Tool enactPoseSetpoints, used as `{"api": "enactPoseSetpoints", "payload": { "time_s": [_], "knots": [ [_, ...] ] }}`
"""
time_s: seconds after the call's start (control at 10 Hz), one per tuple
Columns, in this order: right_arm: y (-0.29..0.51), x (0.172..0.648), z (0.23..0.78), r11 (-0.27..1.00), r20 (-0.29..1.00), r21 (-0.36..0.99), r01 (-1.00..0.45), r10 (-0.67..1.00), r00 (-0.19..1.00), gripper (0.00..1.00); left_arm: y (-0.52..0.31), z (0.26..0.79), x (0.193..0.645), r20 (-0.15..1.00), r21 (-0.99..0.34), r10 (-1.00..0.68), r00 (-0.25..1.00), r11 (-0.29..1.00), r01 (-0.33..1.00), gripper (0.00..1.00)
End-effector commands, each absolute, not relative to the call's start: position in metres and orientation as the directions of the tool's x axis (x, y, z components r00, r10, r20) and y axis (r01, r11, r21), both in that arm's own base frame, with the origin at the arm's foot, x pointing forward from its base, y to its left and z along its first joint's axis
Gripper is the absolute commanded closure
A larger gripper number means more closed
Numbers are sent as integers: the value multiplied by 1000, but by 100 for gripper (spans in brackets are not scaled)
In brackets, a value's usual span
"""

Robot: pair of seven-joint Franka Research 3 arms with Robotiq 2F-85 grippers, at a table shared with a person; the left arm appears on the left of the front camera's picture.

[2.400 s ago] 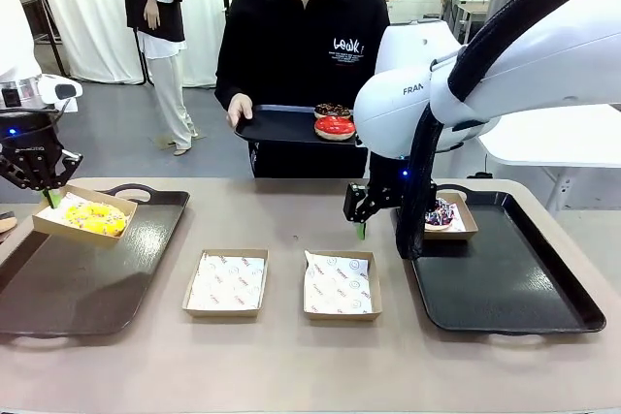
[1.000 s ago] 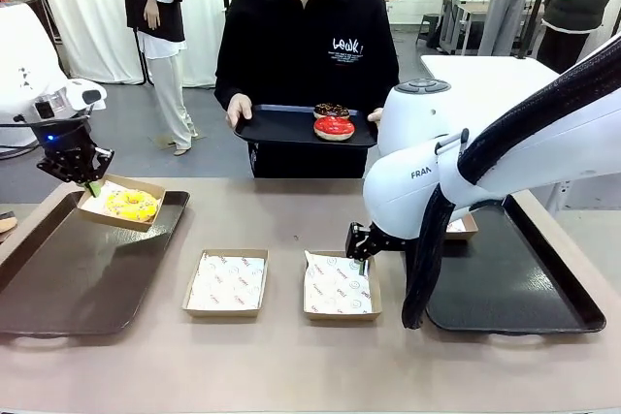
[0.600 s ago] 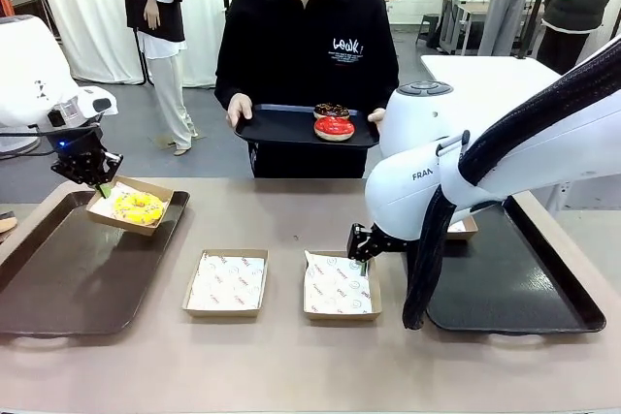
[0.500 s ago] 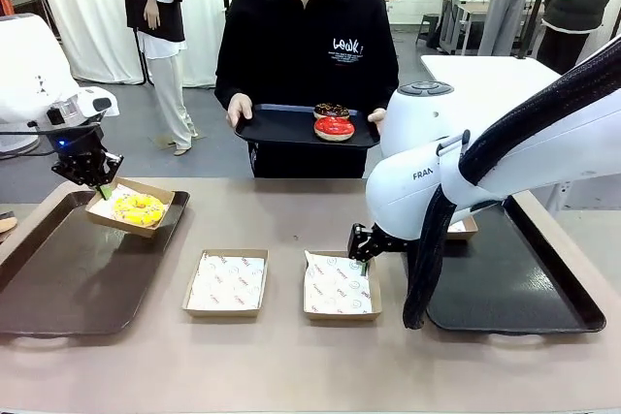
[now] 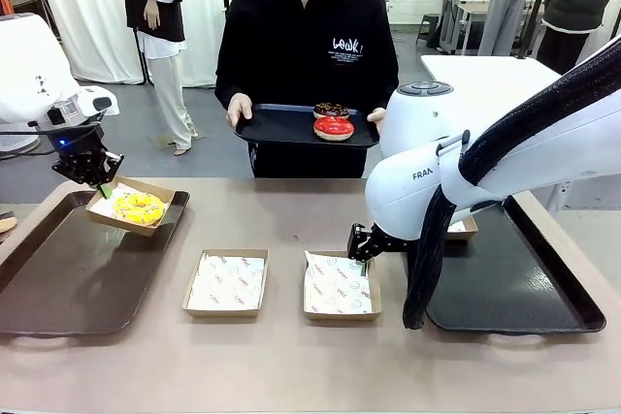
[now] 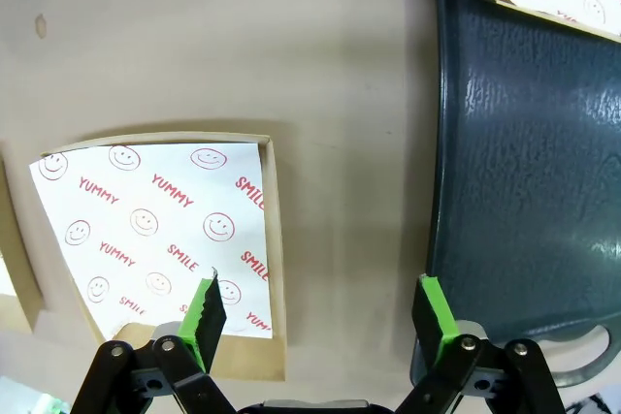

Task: Individually package the donuts and arrange them on the tray.
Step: Place the picked Paper togo box on the Handle tray while simultaneously picking up another Paper togo box from the table with the other hand.

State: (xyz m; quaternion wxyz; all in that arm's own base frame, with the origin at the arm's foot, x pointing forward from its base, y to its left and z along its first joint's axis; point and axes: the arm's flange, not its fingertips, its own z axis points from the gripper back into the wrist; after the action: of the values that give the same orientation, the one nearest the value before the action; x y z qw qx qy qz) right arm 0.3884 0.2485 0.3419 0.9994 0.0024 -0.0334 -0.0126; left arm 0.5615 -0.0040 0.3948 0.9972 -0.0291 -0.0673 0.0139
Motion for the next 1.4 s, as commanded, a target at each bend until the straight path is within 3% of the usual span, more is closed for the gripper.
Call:
{"api": "enactPoseSetpoints", "payload": {
  "time_s": [0.0, 0.2, 0.6, 1.3],
  "knots": [
    [254, 390, 337, 1000, 99, 2, 21, -21, 995, 0, -4, 395, 561, 131, -60, 32, 991, 998, -24, 99],
    [260, 394, 329, 995, 111, 39, 91, -95, 989, 0, -5, 388, 567, 147, -120, 12, 989, 993, 6, 99],
    [274, 388, 321, 997, 144, 19, 72, -74, 987, 0, -4, 382, 573, 146, -144, 20, 989, 990, 2, 99],
    [278, 383, 314, 998, 146, -12, 63, -61, 987, 0, -18, 370, 592, 99, -24, -57, 993, 998, 60, 99]
  ]
}}
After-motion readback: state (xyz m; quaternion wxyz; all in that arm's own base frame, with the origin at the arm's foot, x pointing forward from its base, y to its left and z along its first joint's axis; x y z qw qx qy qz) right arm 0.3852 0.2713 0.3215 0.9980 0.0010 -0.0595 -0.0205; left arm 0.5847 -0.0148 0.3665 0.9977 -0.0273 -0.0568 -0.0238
